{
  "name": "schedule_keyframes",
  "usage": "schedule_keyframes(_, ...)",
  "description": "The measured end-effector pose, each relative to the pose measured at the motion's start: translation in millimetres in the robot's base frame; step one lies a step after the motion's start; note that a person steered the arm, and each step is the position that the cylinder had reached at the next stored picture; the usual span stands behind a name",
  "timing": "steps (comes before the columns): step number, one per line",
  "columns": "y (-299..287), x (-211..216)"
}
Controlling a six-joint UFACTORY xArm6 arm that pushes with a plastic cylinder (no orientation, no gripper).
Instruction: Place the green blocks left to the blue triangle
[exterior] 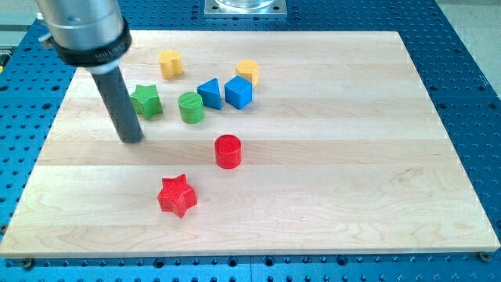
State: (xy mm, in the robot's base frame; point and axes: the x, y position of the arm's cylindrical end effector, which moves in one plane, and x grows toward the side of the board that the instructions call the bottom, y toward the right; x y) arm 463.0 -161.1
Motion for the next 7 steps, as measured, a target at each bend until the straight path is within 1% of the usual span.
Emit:
schedule_keyframes(1,67,-6)
schedule_keyframes(2,118,-16)
schedule_keyframes(3,113,-33)
schedule_keyframes(4,92,-39)
schedule_keyframes(5,73,-55)
schedule_keyframes(6,62,-52)
schedule_keyframes(7,59,-39)
